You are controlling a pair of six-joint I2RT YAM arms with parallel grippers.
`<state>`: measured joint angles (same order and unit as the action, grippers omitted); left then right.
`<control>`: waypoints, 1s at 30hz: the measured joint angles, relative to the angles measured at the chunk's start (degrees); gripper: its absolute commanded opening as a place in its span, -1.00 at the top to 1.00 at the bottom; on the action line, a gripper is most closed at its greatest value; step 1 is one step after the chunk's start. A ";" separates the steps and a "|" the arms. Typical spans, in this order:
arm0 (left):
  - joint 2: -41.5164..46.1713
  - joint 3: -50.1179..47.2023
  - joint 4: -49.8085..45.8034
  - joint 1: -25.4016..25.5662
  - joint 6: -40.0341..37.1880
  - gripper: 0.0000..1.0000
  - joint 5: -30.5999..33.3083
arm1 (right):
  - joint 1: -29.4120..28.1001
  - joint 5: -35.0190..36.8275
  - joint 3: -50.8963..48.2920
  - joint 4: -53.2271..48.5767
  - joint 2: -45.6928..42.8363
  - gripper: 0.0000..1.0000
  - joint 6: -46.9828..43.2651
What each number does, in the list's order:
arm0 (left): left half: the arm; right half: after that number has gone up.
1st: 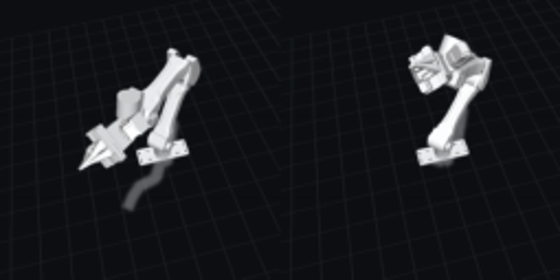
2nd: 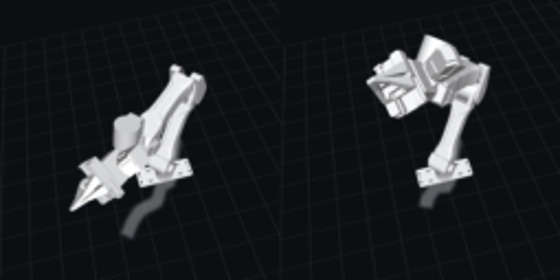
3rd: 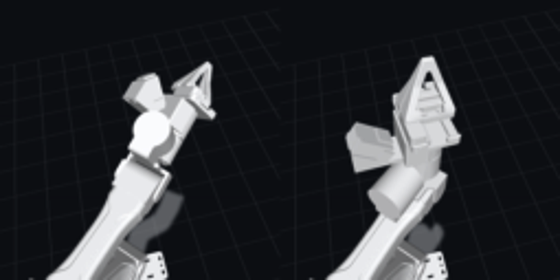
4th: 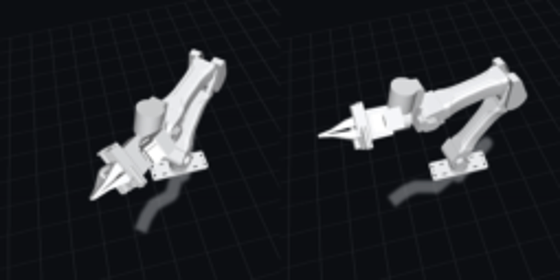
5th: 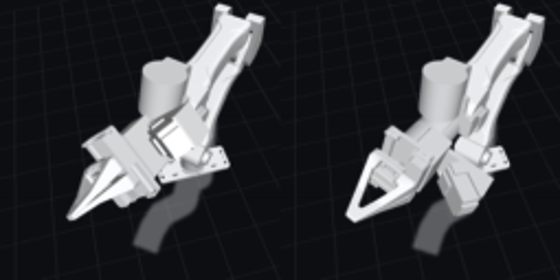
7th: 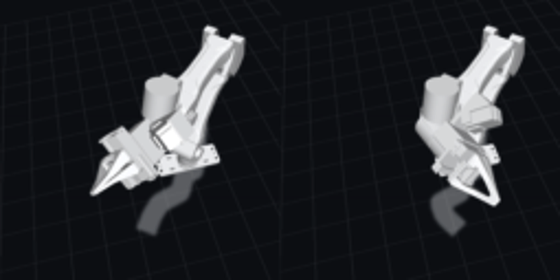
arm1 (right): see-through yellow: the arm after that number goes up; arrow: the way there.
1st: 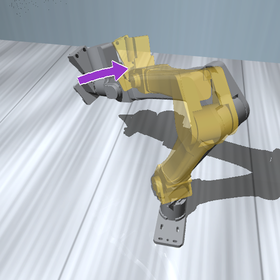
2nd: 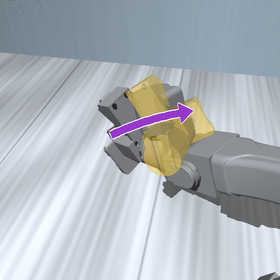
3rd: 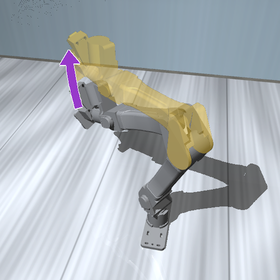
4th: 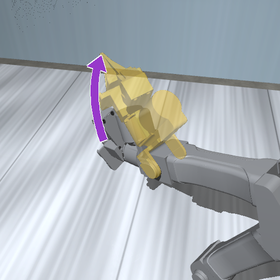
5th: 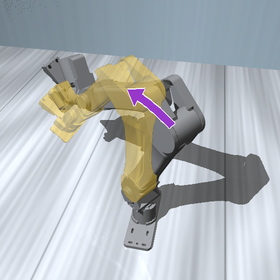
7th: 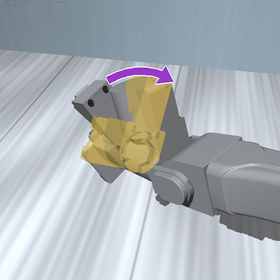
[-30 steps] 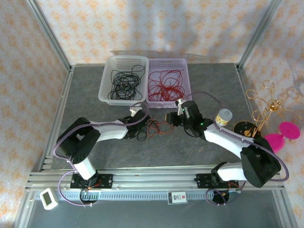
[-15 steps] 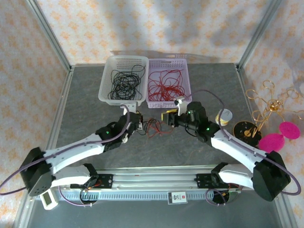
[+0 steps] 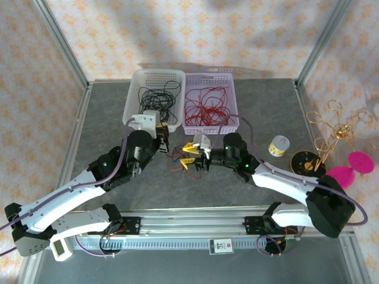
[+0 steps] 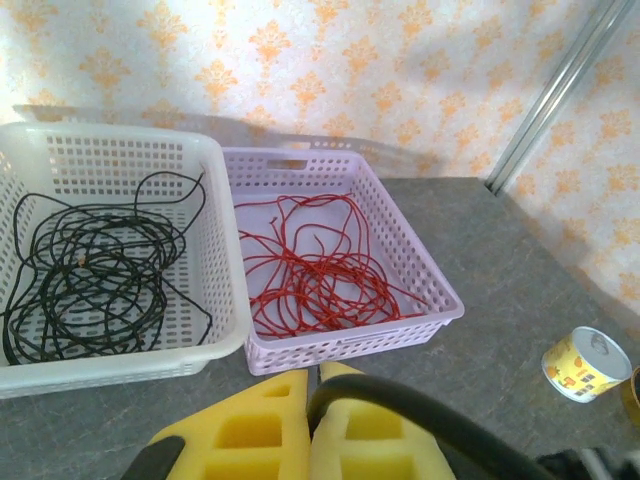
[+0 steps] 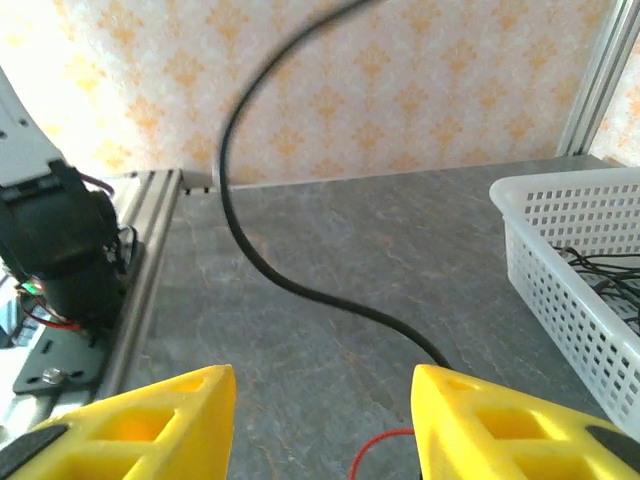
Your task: Untangle the cables
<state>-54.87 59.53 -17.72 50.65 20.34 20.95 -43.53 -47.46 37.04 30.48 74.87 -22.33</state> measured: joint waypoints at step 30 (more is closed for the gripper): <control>-2.84 28.81 6.10 0.63 -16.06 1.00 11.82 | -6.54 26.51 3.41 11.17 24.76 0.51 25.24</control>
<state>-57.71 88.33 -11.62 51.29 4.27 32.77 -50.06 -20.95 40.45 41.65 99.63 2.92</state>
